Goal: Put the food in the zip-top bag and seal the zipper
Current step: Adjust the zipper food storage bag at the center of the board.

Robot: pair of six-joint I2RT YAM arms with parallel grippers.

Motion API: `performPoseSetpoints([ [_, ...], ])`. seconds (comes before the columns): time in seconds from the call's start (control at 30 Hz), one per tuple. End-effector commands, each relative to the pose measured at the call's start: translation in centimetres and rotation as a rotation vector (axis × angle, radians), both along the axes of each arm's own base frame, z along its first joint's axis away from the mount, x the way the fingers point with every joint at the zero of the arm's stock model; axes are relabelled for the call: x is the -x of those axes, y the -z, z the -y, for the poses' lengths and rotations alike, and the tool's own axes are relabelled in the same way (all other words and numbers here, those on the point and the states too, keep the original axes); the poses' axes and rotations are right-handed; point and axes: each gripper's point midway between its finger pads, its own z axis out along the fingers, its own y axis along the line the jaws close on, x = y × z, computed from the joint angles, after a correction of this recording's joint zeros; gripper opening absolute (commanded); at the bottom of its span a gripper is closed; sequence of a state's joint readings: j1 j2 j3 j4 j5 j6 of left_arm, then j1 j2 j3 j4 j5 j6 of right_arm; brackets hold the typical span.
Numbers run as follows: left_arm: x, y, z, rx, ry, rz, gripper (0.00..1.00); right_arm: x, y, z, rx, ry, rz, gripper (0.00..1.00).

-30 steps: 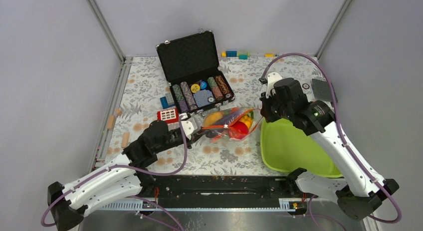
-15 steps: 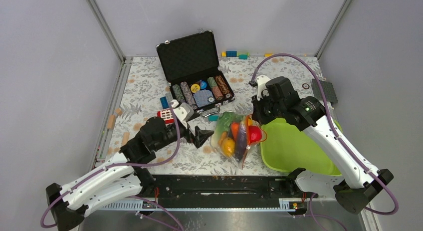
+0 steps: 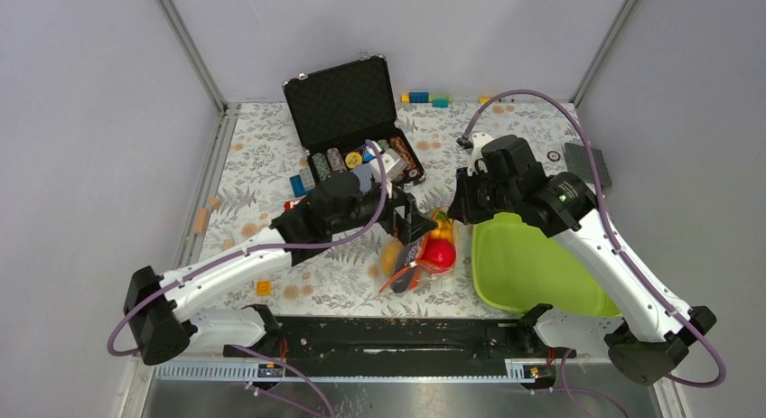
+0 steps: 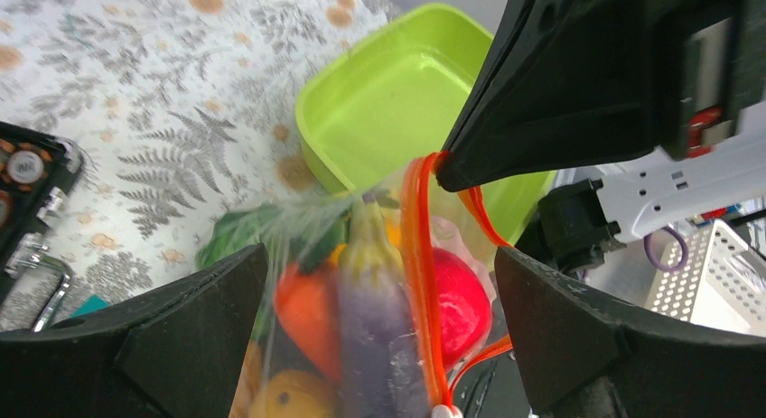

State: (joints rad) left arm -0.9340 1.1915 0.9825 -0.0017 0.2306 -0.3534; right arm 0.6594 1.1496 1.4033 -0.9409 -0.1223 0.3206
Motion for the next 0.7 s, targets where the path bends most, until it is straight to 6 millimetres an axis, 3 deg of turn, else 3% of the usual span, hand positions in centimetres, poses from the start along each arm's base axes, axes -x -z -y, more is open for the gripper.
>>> performPoseSetpoints([
  [0.0, 1.5, -3.5, 1.6, 0.056, 0.063, 0.030, 0.99, 0.0, -2.5, -0.8, -0.078, 0.048, 0.004, 0.00],
  [0.1, 1.8, -1.4, 1.0, -0.049, 0.030, 0.016, 0.99, -0.2, -2.7, -0.6, -0.078, 0.072, 0.013, 0.00],
  [0.3, 4.6, 3.5, -0.2, -0.228, 0.059, 0.007, 0.99, -0.6, -2.4, -0.6, -0.086, 0.106, 0.010, 0.00],
  [0.67, 0.5, 7.1, 1.3, -0.224, -0.216, -0.126, 0.99, 0.8, -2.0, -2.1, -0.206, 0.098, -0.062, 0.00],
])
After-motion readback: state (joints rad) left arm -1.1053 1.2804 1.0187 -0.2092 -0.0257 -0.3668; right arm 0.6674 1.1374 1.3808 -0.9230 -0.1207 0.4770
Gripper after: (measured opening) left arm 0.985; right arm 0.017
